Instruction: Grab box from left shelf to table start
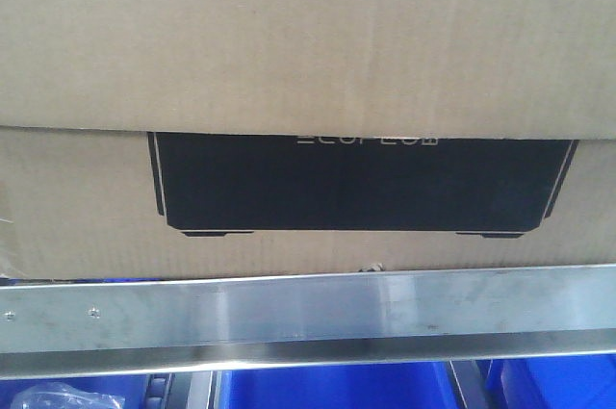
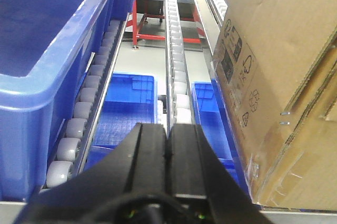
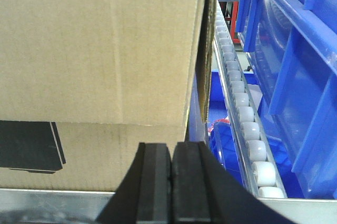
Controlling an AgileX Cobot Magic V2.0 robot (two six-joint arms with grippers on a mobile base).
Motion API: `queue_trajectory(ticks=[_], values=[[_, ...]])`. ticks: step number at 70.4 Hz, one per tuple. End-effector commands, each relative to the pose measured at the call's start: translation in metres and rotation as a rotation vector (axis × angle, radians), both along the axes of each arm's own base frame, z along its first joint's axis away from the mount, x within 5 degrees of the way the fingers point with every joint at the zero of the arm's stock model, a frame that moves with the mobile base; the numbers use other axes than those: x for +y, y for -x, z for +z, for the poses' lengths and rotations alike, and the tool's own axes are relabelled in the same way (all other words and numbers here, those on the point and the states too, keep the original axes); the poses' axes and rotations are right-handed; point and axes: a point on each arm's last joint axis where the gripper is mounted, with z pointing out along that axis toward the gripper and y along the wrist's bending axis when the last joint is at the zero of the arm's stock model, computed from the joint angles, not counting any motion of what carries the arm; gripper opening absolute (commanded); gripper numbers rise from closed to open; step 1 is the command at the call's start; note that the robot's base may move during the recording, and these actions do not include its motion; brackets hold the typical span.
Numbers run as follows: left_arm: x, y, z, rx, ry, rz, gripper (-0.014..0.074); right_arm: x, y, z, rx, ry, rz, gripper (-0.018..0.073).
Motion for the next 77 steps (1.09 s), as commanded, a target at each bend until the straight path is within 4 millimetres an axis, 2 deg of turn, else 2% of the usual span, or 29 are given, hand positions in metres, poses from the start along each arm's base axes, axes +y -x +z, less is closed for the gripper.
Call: queue_trajectory(ticks=[1, 31, 45, 50, 54, 66, 71, 77], values=[[0.0, 0.001, 0.01, -0.106, 0.02, -0.001, -0.0097, 0.0, 0.002, 0.016, -0.128, 0.007, 0.001, 0.0057], [0.001, 0.002, 0.012, -0.126, 0.034, 0.002, -0.0096, 0.0, 0.002, 0.016, -0.128, 0.007, 0.001, 0.0057], [0.004, 0.004, 0.026, -0.269, 0.151, 0.021, -0.0096, 0.0, 0.002, 0.016, -0.128, 0.007, 0.001, 0.0057], [0.005, 0.006, 0.037, -0.34, 0.155, 0.027, -0.0096, 0.0, 0.002, 0.016, -0.128, 0.007, 0.001, 0.0057], [0.004, 0.01, 0.053, -0.384, 0.128, 0.021, -0.0096, 0.0, 0.002, 0.016, -0.128, 0.007, 0.001, 0.0057], [0.002, 0.025, 0.099, -0.393, 0.017, 0.004, -0.0076, 0.0, 0.002, 0.016, -0.128, 0.007, 0.001, 0.0057], [0.002, 0.03, 0.118, -0.364, 0.013, -0.001, 0.0001, 0.0, 0.002, 0.016, -0.128, 0.007, 0.001, 0.0057], [0.002, 0.032, 0.137, -0.338, 0.014, -0.006, 0.0176, 0.0, 0.002, 0.016, -0.128, 0.007, 0.001, 0.0057]])
